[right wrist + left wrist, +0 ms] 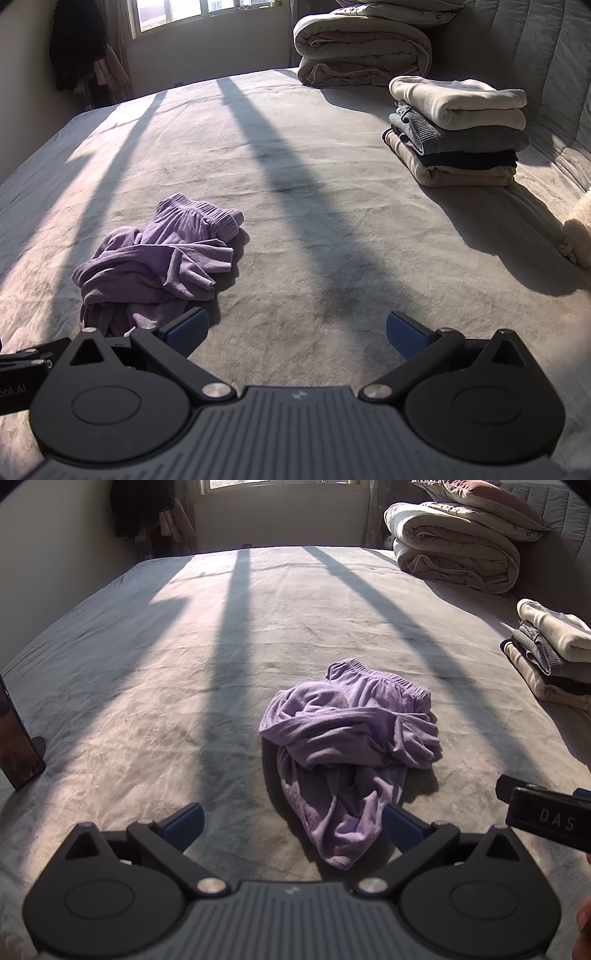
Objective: Fold clothes
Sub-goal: 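Move both tools toward the crumpled lavender sweatpants on the bed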
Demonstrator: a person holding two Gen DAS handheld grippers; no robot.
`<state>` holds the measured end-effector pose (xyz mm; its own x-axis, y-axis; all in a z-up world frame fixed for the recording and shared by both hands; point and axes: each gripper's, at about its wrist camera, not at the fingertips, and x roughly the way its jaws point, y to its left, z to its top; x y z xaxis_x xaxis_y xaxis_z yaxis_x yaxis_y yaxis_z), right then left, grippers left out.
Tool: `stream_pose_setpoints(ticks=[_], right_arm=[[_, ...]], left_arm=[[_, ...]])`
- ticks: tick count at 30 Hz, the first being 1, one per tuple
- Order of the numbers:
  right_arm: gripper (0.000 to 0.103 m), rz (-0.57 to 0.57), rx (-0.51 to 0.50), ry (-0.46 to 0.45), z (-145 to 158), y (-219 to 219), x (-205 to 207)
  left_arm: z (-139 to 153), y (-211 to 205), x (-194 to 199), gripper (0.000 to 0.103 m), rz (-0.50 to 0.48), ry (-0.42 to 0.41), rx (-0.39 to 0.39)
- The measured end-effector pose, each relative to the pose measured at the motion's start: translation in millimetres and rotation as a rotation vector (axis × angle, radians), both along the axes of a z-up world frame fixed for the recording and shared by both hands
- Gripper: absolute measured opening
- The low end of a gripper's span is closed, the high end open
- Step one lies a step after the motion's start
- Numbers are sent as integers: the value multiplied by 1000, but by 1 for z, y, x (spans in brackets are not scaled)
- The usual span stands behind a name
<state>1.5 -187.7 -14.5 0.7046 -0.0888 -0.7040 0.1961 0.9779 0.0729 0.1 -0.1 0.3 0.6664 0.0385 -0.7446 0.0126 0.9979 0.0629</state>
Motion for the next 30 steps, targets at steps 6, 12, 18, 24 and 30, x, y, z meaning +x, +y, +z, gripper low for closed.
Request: stream_pose_setpoints(ticks=[6, 12, 18, 24, 30], right_arm=[[103, 3, -6, -4, -2, 2, 1], [103, 6, -19, -7, -4, 5, 0], [103, 19, -25, 3, -3, 7, 1], [103, 16, -26, 22, -4, 5, 2], [103, 21, -27, 24, -6, 7, 6]], left_arm=[[-2, 1, 2, 102, -1, 0, -3], [-1, 8, 2, 102, 10, 7, -7], [-4, 11, 6, 102, 24, 26, -6], [-7, 14, 8, 102, 30, 36, 5], [-16, 32, 15, 102, 74, 58, 16]])
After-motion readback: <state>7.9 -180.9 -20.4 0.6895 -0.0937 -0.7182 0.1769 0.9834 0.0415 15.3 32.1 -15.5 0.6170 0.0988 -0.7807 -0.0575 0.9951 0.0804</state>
